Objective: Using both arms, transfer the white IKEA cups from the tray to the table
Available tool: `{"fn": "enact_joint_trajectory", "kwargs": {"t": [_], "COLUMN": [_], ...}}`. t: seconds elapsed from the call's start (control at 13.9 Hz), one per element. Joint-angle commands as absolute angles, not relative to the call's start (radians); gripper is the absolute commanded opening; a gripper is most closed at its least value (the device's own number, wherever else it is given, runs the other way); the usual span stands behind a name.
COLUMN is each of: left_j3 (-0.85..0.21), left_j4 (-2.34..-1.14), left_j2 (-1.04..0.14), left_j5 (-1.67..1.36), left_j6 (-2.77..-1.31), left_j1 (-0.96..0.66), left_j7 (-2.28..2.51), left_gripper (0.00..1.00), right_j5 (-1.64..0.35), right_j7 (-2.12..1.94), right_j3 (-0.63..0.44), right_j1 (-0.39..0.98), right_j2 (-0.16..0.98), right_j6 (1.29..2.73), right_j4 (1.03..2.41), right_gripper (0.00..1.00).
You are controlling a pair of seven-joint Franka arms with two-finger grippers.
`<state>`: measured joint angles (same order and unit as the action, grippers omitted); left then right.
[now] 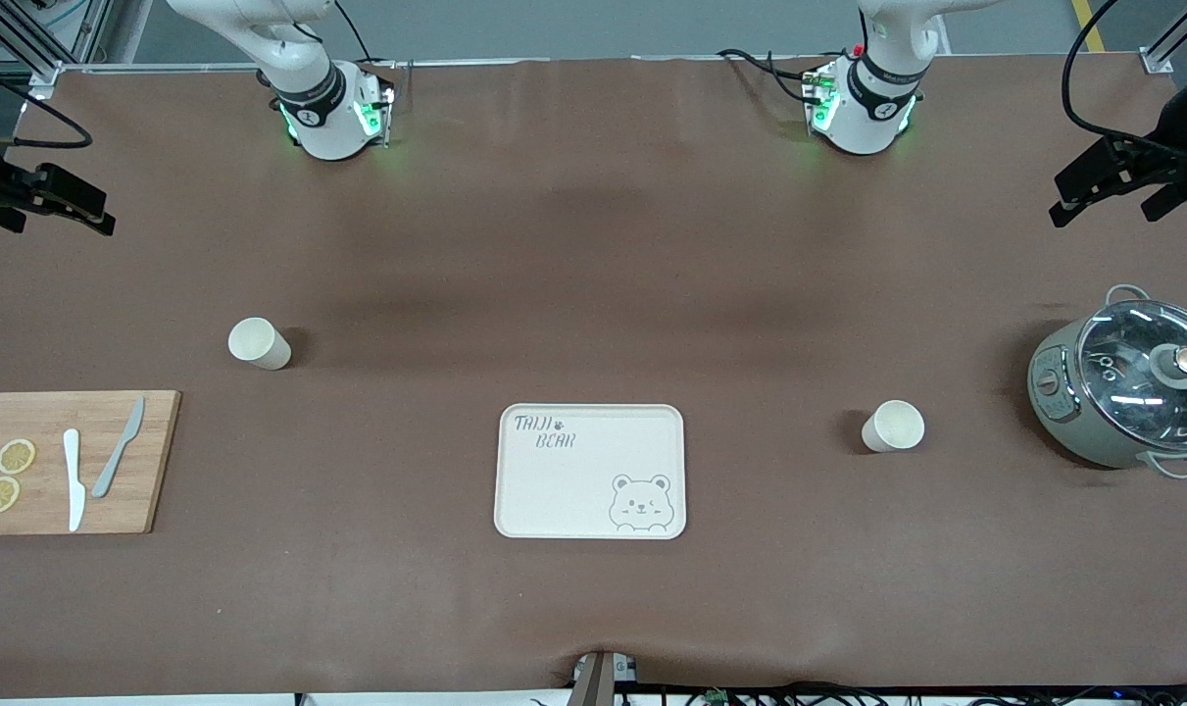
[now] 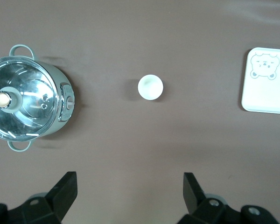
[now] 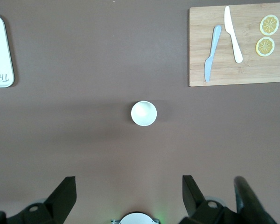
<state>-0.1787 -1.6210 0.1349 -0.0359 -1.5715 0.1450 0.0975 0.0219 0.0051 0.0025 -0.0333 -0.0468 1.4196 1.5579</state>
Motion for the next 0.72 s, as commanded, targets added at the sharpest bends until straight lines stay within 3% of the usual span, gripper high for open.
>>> {"fn": "enact_joint_trajectory", "kwargs": {"t": [0.0,0.65], "left_j3": [-0.186,-0.189], "left_j4": [-1.580,-1.563], "left_j2": [0.121,0.098], "left_j5": [-0.022,0.026], "left_j6": [-1.545,-1.545], "left_j1": [0.146,0.147], "left_j7": [0.101,0.104], "left_gripper": [1.00,1.00], "right_j5": [0.031,-0.003], "right_j7": [0.005,0.003], "right_j3": [0.000,0.006], "right_j1": [-0.029,-0.069], "right_j2": [-0.058,-0.061], "right_j6": [1.414,1.396], "right_j4": [1.568,1.563], "right_gripper": [1.00,1.00]}}
